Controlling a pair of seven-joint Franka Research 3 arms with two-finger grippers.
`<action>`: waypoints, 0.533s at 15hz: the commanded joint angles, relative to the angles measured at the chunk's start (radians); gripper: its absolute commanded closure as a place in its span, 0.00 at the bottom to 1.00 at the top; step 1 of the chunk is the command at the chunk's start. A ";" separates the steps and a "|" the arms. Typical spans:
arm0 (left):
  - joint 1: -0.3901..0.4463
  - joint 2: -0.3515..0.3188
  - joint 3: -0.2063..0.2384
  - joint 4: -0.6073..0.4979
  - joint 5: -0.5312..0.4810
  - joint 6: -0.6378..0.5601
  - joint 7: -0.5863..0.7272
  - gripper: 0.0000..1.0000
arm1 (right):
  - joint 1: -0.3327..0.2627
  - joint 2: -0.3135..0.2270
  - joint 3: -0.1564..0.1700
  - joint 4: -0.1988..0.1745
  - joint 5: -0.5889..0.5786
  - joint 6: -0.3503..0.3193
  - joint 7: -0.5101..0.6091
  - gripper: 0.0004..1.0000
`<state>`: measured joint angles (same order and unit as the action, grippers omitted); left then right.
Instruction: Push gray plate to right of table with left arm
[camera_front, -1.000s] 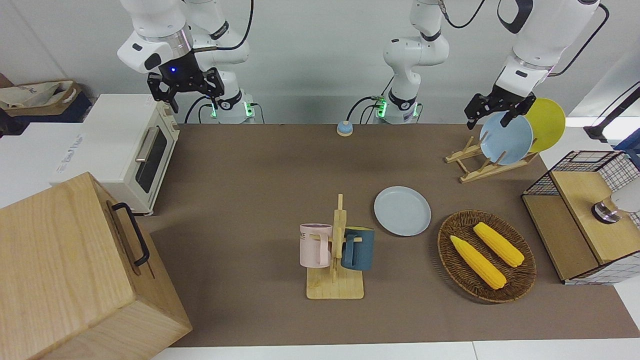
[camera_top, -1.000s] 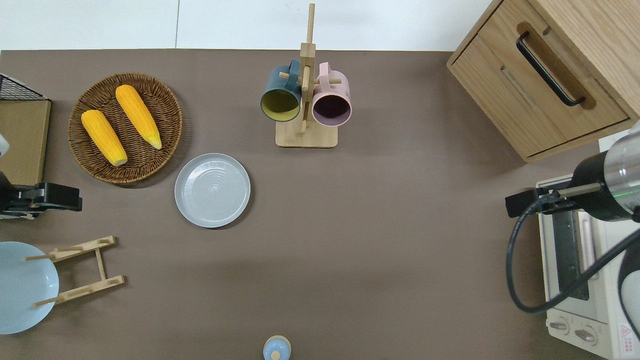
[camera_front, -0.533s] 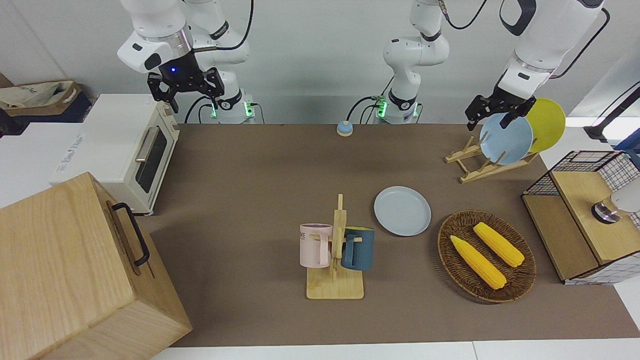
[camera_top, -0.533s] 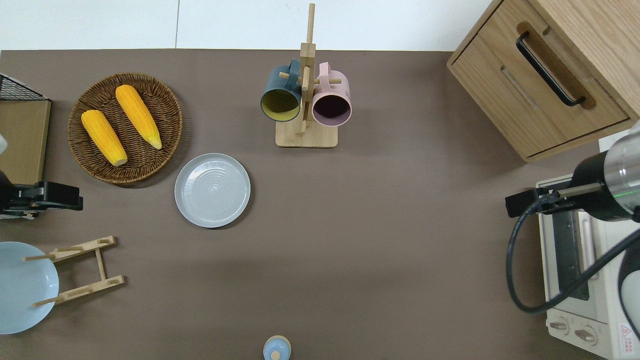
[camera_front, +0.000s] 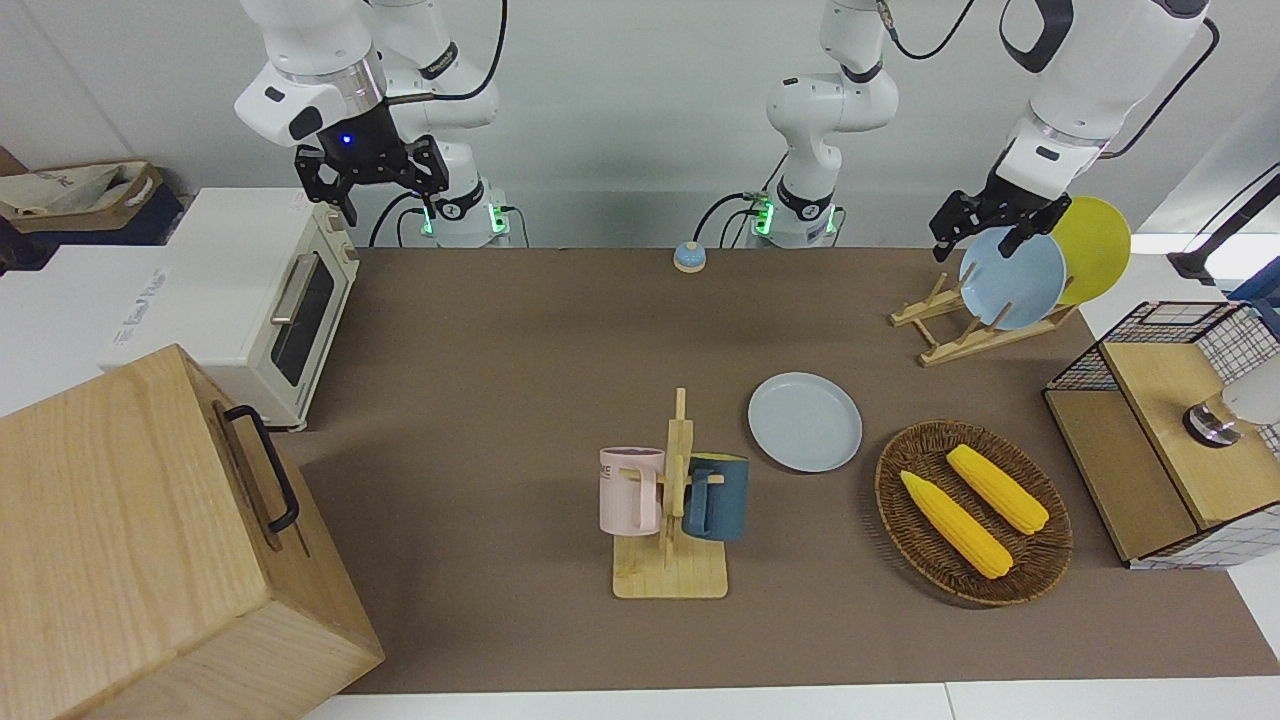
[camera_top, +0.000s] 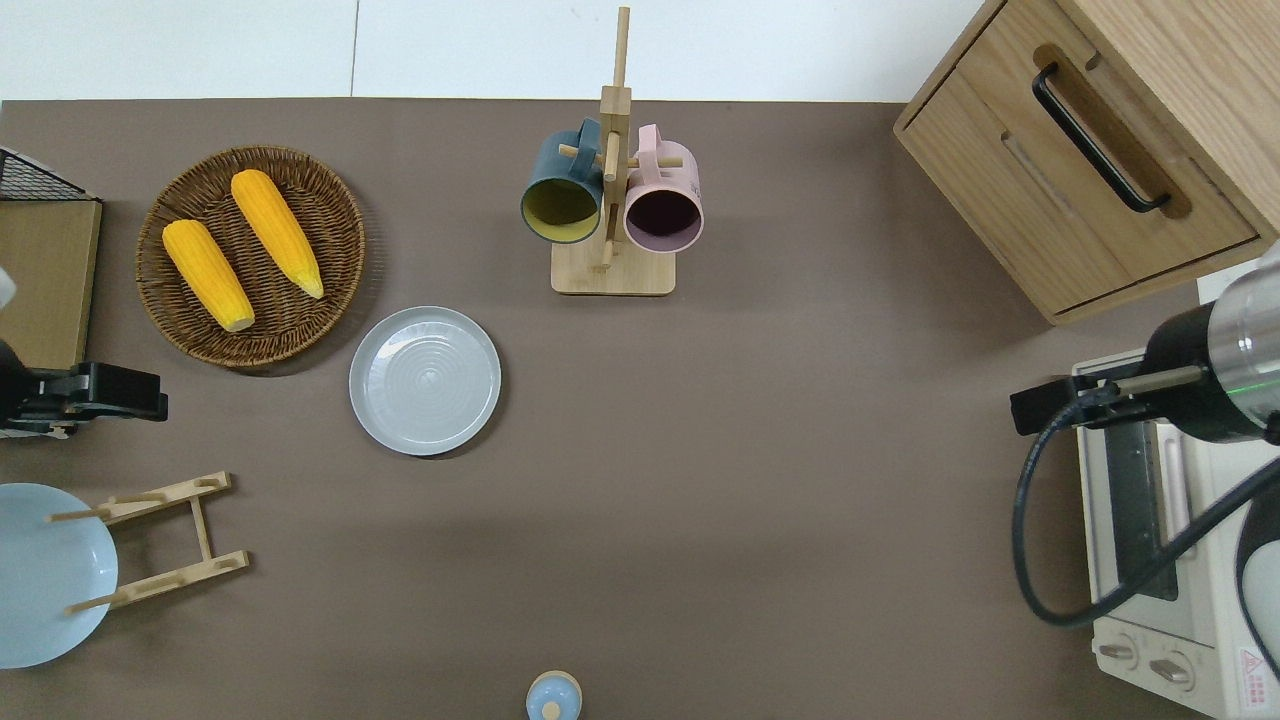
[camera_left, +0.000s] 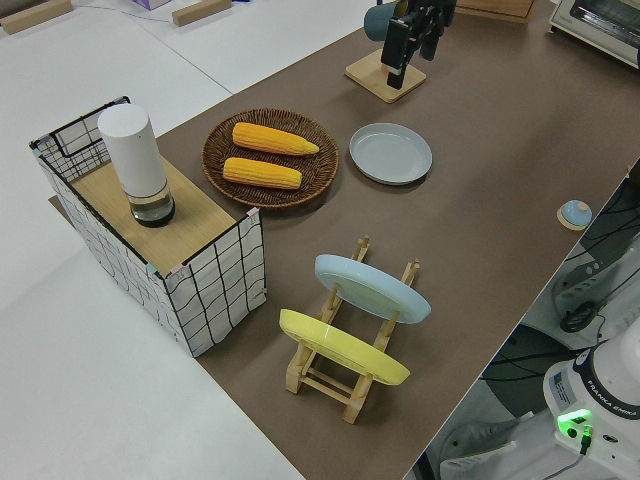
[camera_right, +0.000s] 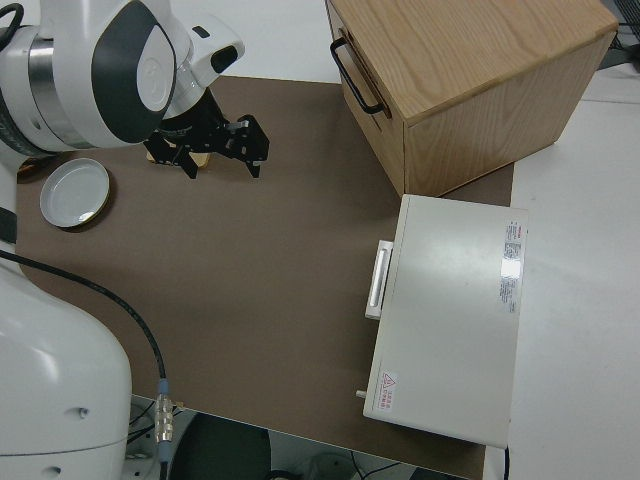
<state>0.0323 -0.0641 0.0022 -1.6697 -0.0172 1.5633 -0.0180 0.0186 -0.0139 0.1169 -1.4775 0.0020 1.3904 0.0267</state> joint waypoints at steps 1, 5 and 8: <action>0.006 -0.003 0.001 -0.008 -0.014 -0.003 0.009 0.00 | -0.020 -0.003 0.013 0.008 0.010 -0.014 0.002 0.02; 0.011 -0.005 0.002 -0.008 -0.012 -0.008 0.007 0.00 | -0.020 -0.003 0.015 0.008 0.010 -0.014 0.001 0.02; 0.015 -0.005 0.005 -0.008 -0.017 -0.029 0.003 0.00 | -0.020 -0.003 0.015 0.008 0.010 -0.014 0.001 0.02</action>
<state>0.0357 -0.0640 0.0065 -1.6699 -0.0184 1.5563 -0.0179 0.0186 -0.0139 0.1169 -1.4775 0.0020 1.3904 0.0267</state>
